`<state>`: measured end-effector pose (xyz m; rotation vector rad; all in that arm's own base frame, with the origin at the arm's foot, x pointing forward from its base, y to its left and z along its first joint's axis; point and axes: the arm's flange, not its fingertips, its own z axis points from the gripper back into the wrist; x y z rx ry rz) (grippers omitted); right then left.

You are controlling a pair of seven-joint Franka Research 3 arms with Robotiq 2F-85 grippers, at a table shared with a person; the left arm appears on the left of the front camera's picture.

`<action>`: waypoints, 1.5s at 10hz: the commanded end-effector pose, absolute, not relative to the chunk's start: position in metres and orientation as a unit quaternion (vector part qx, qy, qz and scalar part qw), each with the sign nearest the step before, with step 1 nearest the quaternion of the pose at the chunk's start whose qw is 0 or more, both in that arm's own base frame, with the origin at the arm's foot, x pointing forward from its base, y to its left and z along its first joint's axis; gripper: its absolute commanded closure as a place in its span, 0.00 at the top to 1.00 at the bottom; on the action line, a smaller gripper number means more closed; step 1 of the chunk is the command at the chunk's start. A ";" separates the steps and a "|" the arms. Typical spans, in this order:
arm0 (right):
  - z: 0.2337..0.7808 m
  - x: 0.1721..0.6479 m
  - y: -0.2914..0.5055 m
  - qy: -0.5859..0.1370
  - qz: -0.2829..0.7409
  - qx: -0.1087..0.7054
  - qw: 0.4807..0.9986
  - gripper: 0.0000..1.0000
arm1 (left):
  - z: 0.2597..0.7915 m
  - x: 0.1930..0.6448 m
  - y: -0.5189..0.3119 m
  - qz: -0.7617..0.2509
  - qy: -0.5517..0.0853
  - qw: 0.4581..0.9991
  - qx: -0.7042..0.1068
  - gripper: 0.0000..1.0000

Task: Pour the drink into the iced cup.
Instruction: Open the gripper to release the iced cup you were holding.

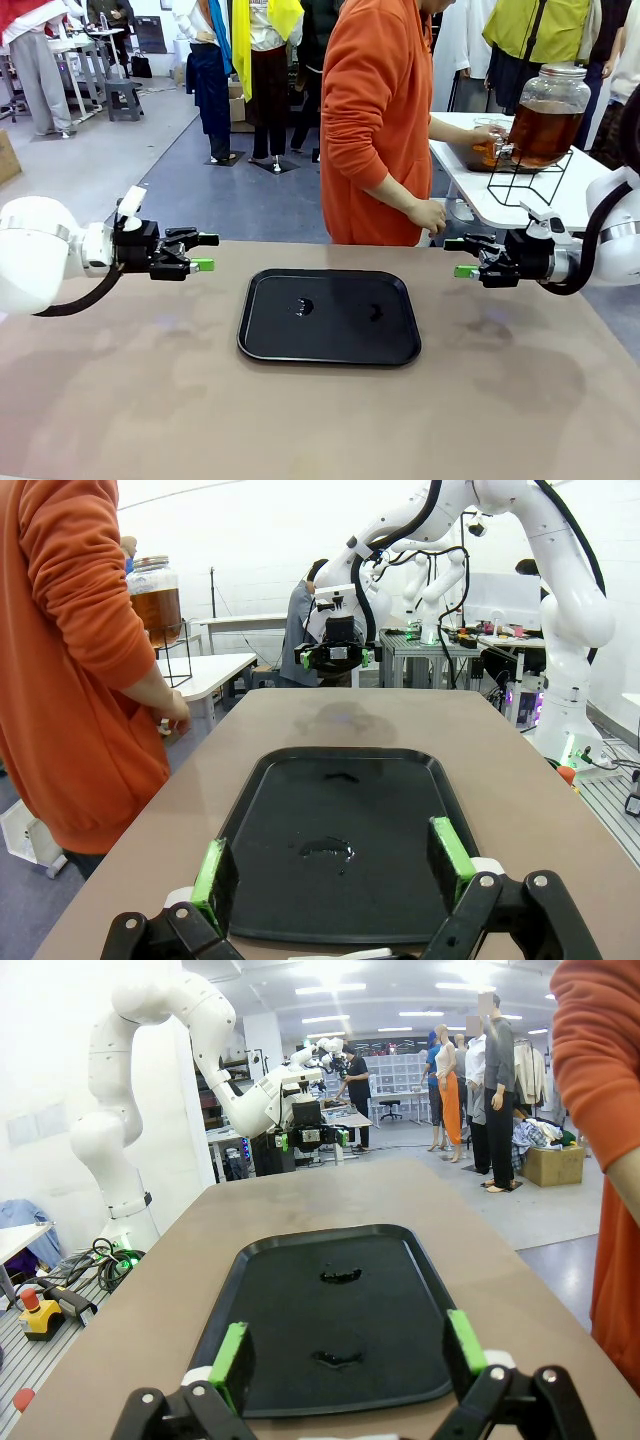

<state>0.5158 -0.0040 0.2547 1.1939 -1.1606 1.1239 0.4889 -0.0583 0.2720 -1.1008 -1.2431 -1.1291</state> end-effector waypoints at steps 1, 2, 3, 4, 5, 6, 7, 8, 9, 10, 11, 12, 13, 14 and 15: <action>0.258 0.517 -0.003 -0.488 0.470 0.503 0.537 1.00 | 0.274 0.489 -0.059 -0.474 -0.524 0.535 -0.463 1.00; 0.258 0.517 -0.003 -0.488 0.470 0.503 0.537 1.00 | 0.274 0.489 -0.059 -0.474 -0.524 0.535 -0.463 1.00; 0.258 0.517 -0.003 -0.488 0.470 0.503 0.537 1.00 | 0.274 0.489 -0.059 -0.474 -0.524 0.535 -0.463 1.00; 0.258 0.517 -0.003 -0.488 0.470 0.503 0.537 1.00 | 0.274 0.489 -0.059 -0.474 -0.524 0.535 -0.463 1.00; 0.258 0.517 -0.003 -0.488 0.470 0.503 0.537 1.00 | 0.274 0.489 -0.059 -0.474 -0.524 0.535 -0.463 1.00; 0.258 0.517 -0.003 -0.488 0.470 0.503 0.537 1.00 | 0.274 0.489 -0.059 -0.474 -0.524 0.535 -0.463 1.00; 0.258 0.517 -0.003 -0.488 0.470 0.503 0.537 1.00 | 0.274 0.489 -0.059 -0.474 -0.524 0.535 -0.463 1.00; 0.258 0.517 -0.003 -0.488 0.470 0.503 0.537 1.00 | 0.274 0.489 -0.059 -0.474 -0.524 0.535 -0.463 1.00; 0.258 0.517 -0.003 -0.488 0.470 0.503 0.537 1.00 | 0.274 0.489 -0.059 -0.474 -0.524 0.535 -0.463 1.00; 0.258 0.517 -0.003 -0.488 0.470 0.503 0.537 1.00 | 0.274 0.489 -0.059 -0.474 -0.524 0.535 -0.463 1.00; 0.258 0.517 -0.003 -0.488 0.470 0.503 0.537 1.00 | 0.274 0.489 -0.059 -0.474 -0.524 0.535 -0.463 1.00; 0.258 0.517 -0.003 -0.488 0.470 0.503 0.537 1.00 | 0.274 0.489 -0.059 -0.474 -0.524 0.535 -0.463 1.00; 0.258 0.517 -0.003 -0.488 0.470 0.503 0.537 1.00 | 0.274 0.489 -0.059 -0.474 -0.524 0.535 -0.463 1.00; 0.258 0.517 -0.003 -0.488 0.470 0.503 0.537 1.00 | 0.274 0.489 -0.059 -0.474 -0.524 0.535 -0.463 1.00; 0.258 0.517 -0.003 -0.488 0.470 0.503 0.537 1.00 | 0.274 0.489 -0.059 -0.474 -0.524 0.535 -0.463 1.00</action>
